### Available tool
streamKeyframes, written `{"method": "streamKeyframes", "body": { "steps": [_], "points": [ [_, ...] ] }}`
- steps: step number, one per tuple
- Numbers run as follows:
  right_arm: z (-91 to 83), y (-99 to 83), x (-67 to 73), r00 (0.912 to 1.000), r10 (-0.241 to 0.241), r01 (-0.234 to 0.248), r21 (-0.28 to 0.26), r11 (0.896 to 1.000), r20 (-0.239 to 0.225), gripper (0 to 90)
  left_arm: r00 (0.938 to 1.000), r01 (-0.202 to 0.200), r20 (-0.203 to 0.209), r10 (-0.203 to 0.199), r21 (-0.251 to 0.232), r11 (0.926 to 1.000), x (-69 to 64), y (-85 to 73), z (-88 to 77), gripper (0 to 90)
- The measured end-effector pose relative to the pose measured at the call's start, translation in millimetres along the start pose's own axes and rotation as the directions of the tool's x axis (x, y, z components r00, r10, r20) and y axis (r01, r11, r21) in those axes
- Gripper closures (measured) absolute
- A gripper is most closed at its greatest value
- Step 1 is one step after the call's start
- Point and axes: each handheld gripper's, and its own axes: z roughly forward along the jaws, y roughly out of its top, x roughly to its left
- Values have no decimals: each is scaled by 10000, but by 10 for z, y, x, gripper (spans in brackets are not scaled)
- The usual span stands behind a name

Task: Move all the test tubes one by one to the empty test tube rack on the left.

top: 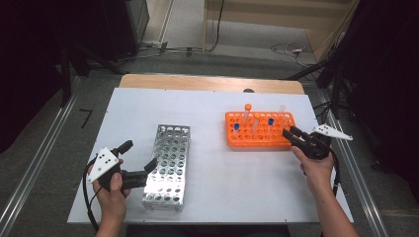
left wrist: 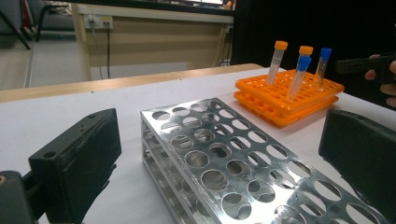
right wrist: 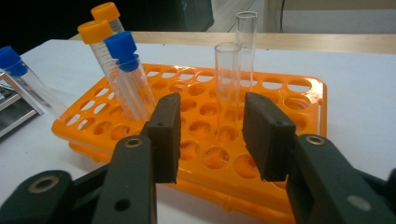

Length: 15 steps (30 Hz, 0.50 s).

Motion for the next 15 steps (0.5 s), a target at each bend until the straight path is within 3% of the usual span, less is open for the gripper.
{"method": "streamKeyframes", "body": {
  "steps": [9,15],
  "points": [
    [221,-19,-22,9993,-174,158,499,9986,330,617,10000,-8,88,8,51,10000,-20,-4,19,0],
    [350,-38,-64,9984,-61,31,535,9986,556,653,10000,-4,76,4,63,10000,-22,-4,17,0]
  ]
}}
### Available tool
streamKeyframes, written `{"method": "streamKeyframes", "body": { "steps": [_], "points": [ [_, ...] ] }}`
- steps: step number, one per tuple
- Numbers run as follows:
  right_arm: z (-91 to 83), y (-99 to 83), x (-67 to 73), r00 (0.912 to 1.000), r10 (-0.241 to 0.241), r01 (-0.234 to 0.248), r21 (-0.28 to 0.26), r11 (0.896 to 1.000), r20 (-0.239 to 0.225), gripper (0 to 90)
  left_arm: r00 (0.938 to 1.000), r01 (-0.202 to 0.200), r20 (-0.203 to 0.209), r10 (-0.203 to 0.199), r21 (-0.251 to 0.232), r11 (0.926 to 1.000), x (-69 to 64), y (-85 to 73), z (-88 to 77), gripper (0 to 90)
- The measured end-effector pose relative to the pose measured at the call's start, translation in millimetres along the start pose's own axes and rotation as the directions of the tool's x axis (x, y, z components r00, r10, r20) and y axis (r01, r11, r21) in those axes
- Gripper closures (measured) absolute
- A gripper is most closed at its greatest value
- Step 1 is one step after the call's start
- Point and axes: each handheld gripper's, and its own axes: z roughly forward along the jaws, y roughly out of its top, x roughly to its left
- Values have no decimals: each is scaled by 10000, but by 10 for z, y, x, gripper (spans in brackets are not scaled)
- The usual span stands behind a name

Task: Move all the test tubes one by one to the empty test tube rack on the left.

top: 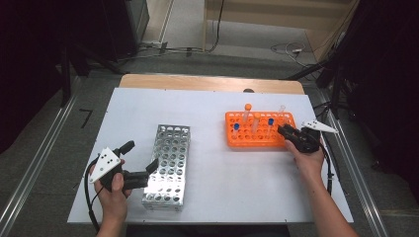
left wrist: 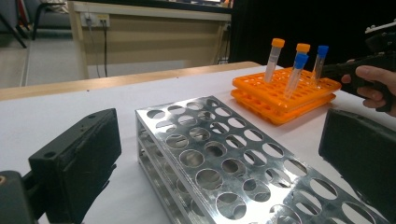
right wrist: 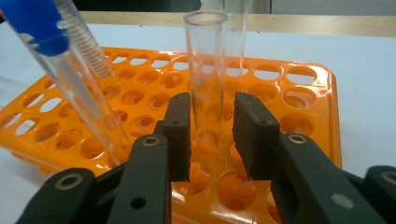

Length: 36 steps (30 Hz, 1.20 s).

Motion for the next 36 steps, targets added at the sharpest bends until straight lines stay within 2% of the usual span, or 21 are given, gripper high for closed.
{"method": "streamKeyframes", "body": {
  "steps": [3,11,13,15,19,22,29,32,36],
  "points": [
    [45,-21,-8,9998,83,-84,-60,9999,-156,675,10000,29,-15,-29,4,10000,2,0,-2,0],
    [91,-42,33,9999,-153,153,-328,9993,-4,698,10000,3,-17,-3,-4,10000,-3,3,-2,0],
    [100,-51,60,9991,-425,428,-361,9984,92,720,10000,-4,-1,4,-8,10000,-4,6,-3,0],
    [98,-50,58,9986,-504,509,-354,9981,147,732,10000,3,2,-3,-16,10000,-6,6,-3,0],
    [88,-44,37,9991,-409,413,-328,9986,115,737,10000,-43,-13,43,-14,10000,-17,15,-8,0],
    [71,-37,41,9984,-550,556,-382,9977,151,738,9999,-104,-31,104,-9,9999,-28,26,-14,0],
    [-97,76,53,9987,-496,503,-1111,9925,93,739,9996,-281,-48,281,-14,9996,-51,71,-28,0],
    [-184,138,57,9989,-462,457,-1306,9904,-5,740,9997,-259,13,259,-37,9997,-67,94,-30,0],
    [-271,174,72,9988,-477,463,-1418,9888,-63,740,9991,-418,80,418,-7,9991,-100,130,-25,0]
  ]
}}
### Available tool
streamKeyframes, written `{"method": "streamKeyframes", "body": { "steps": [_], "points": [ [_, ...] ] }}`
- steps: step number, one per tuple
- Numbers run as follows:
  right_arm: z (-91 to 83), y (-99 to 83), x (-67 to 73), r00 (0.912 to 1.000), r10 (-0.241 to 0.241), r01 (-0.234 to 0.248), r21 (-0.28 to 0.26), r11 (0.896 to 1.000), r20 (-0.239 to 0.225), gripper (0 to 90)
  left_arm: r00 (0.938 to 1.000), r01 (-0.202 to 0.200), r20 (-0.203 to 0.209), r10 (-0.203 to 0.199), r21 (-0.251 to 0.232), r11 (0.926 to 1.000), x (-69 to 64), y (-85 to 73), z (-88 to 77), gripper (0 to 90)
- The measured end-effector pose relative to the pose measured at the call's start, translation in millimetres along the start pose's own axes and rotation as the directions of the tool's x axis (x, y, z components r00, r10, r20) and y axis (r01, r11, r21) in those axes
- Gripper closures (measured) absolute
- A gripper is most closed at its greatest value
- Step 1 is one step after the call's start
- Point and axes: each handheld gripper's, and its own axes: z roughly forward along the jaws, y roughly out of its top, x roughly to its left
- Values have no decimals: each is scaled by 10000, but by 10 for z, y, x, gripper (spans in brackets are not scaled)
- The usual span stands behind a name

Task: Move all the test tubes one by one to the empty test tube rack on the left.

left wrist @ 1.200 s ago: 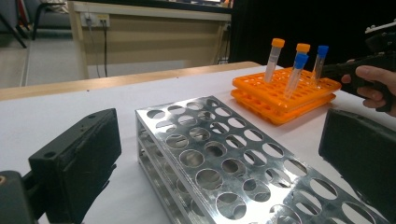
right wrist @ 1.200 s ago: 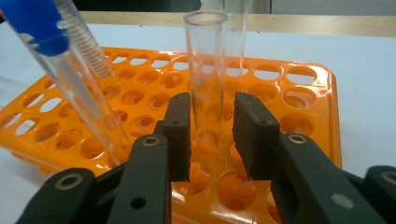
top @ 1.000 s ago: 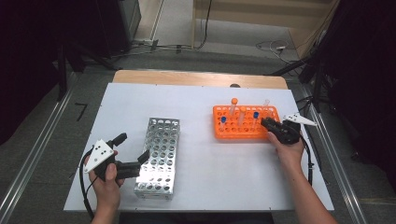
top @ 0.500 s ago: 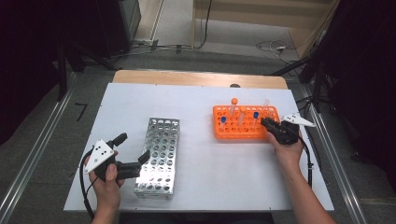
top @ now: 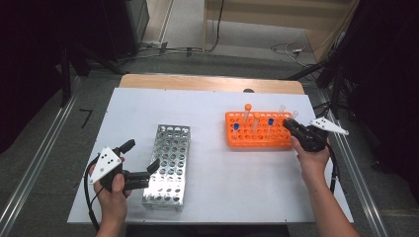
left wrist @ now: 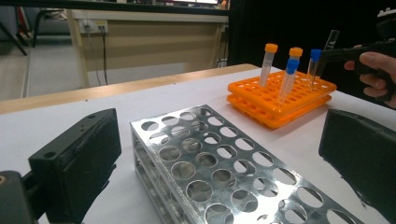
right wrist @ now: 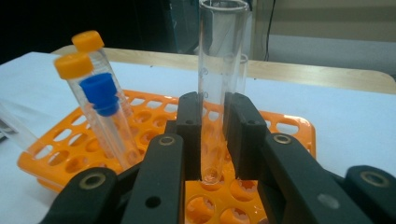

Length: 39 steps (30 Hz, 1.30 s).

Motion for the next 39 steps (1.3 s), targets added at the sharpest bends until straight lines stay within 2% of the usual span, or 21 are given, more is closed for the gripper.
{"method": "streamKeyframes", "body": {
  "steps": [3,12,16,17,19,20,21,22,24,25,26,29,32,33,35,39],
  "points": [
    [-93,28,31,9999,72,-73,-40,10000,-115,740,9999,10,145,-10,3,10000,-34,43,5,0],
    [-383,32,231,9982,-274,283,154,9995,-537,740,9992,-45,398,41,97,9999,-133,140,22,0],
    [-444,10,310,9968,-383,401,243,9989,-704,740,9992,-146,365,142,98,9998,-178,187,17,0],
    [-478,-4,369,9951,-438,467,305,9984,-889,740,9991,-145,387,141,108,9998,-193,200,20,0],
    [-496,-10,402,9940,-432,466,325,9984,-1008,740,9990,-108,425,103,119,9999,-222,221,29,0],
    [-529,-20,471,9911,-510,556,343,9979,-1226,740,9988,-92,490,84,171,9998,-245,236,36,0],
    [-529,-20,471,9911,-510,556,343,9979,-1226,740,9983,-101,569,91,172,9998,-263,247,44,0],
    [-559,-31,551,9878,-553,615,383,9974,-1456,740,9980,-91,626,79,200,9998,-284,260,52,0],
    [-570,-39,591,9856,-572,639,375,9973,-1591,740,9970,-16,777,-5,271,9996,-322,287,75,0],
    [-586,-53,677,9814,-658,743,409,9964,-1805,740,9965,29,837,-52,274,9996,-342,299,85,6],
    [-586,-53,677,9814,-658,743,409,9964,-1805,740,9959,47,902,-74,301,9995,-362,313,98,6],
    [-600,-78,834,9725,-784,911,487,9946,-2195,740,9941,-4,1085,-45,449,9990,-427,348,151,25],
    [-600,-92,897,9686,-829,976,515,9939,-2346,740,9932,-85,1166,1,713,9974,-490,380,235,39],
    [-591,-108,962,9640,-846,1009,525,9935,-2522,740,9916,-128,1290,24,805,9967,-528,402,288,55],
    [-588,-112,984,9626,-833,1004,540,9935,-2576,741,9911,-155,1334,34,900,9958,-562,422,331,62],
    [-553,-125,1093,9523,-1067,1279,562,9902,-2860,740,9872,-333,1585,156,1094,9934,-663,496,487,86]
  ]
}}
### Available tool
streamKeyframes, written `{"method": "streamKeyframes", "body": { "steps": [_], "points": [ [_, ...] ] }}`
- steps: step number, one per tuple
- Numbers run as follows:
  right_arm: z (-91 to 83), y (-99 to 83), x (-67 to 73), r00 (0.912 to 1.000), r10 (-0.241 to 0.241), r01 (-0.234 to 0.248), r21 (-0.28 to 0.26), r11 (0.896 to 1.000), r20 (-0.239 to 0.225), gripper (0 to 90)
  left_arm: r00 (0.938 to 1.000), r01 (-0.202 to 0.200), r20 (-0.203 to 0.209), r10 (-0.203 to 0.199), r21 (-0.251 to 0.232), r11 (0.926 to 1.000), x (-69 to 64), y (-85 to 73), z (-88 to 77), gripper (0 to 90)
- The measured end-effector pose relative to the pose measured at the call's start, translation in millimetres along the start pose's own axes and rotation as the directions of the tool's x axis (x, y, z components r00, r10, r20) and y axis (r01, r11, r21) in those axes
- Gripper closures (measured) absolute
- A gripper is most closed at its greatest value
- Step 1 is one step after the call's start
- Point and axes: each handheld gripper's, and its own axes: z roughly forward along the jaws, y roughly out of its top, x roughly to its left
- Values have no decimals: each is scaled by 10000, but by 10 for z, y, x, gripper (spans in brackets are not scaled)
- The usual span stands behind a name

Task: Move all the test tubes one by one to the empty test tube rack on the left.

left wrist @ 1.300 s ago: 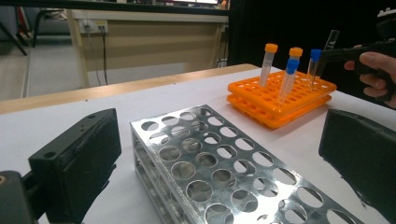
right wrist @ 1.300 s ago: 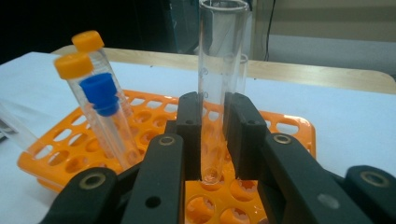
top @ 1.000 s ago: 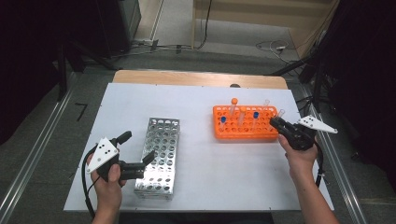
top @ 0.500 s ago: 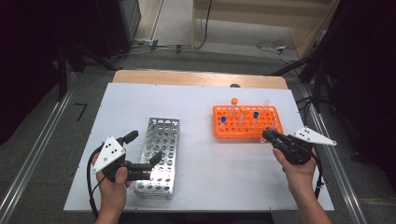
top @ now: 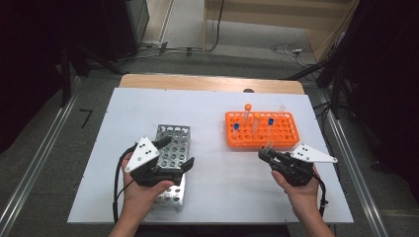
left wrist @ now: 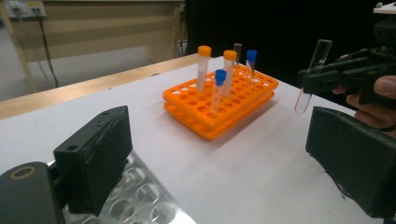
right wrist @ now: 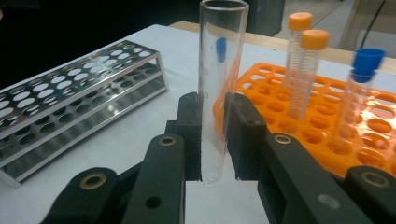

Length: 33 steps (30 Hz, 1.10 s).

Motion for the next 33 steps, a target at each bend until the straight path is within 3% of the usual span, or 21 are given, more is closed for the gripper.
{"method": "streamKeyframes", "body": {
  "steps": [2,9,14,15,18,25,33],
  "points": [
    [43,-3,46,9998,-126,127,57,9999,-132,740,9998,-18,-196,19,59,10000,-41,50,76,164],
    [130,-24,143,9979,-523,534,285,9982,-368,740,9986,59,523,-79,392,9992,-119,94,292,237],
    [197,-30,215,9946,-933,954,462,9944,-461,741,9967,38,803,-93,685,9976,-175,76,358,280],
    [230,-34,248,9924,-1121,1148,554,9918,-500,741,9938,162,1080,-255,859,9962,-198,65,396,314],
    [270,-41,292,9891,-1354,1392,674,9880,-572,741,9912,138,1294,-269,1007,9948,-224,55,426,376],
    [362,-55,429,9733,-2207,2260,970,9693,-628,741,9773,-222,2114,-94,1463,9890,-376,25,538,499],
    [436,-74,554,9604,-2660,2746,1199,9540,-830,741,9687,-252,2476,-161,1628,9863,-468,19,630,567]
  ]
}}
